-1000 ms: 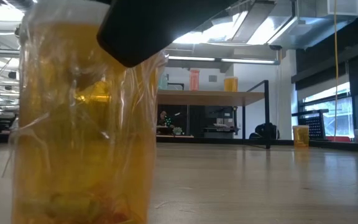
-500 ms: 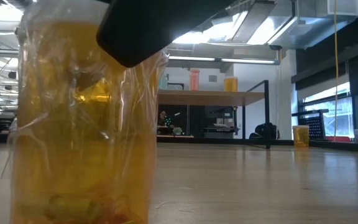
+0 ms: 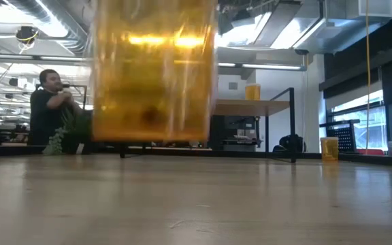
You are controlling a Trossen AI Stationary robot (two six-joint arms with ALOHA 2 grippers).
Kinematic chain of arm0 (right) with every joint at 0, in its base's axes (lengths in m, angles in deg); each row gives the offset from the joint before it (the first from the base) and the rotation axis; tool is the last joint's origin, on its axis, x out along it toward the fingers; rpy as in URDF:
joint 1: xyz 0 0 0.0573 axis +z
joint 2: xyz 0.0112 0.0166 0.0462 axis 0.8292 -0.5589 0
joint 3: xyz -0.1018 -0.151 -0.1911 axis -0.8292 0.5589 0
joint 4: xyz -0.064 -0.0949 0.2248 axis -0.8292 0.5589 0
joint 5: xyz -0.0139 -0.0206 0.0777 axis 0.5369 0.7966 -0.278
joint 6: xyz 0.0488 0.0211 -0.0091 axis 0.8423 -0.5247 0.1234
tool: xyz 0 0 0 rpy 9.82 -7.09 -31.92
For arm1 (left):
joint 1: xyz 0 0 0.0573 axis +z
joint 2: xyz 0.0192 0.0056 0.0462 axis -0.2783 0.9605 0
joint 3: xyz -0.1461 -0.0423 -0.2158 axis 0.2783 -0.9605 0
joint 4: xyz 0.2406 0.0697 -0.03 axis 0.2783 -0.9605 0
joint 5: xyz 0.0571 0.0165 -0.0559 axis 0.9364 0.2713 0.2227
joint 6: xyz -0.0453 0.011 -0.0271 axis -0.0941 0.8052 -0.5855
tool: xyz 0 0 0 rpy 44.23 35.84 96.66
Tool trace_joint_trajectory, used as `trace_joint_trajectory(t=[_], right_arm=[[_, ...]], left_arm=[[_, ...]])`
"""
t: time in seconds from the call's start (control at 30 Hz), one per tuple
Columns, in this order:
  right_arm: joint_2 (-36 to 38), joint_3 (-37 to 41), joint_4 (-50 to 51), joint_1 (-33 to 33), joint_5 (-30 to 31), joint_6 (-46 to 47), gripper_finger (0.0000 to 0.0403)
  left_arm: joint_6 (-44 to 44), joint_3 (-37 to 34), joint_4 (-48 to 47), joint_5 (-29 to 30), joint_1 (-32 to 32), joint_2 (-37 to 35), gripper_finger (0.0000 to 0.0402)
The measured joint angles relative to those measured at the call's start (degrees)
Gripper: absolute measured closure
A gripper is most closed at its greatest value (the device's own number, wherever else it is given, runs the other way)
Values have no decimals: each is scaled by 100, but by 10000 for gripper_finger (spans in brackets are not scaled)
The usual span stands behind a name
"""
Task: Pick and place medicine bottles onto shelf by color
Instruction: Put the bottom orange pill bottle on the shelf aligned with the other orange pill bottle
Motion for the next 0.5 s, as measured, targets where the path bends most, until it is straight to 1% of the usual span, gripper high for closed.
trace_joint_trajectory(t=[0.17, 0.37, 0.5], right_arm=[[223, 0, 219, 0, -6, 80, 182], [557, 0, 501, -7, 13, 305, 174], [811, 0, 802, -7, 286, 359, 178]], left_arm=[[-1, 0, 0, 0, 0, 0, 250], [0, 0, 9, 0, 2, 0, 250], [-1, 0, 8, 0, 1, 0, 250]])
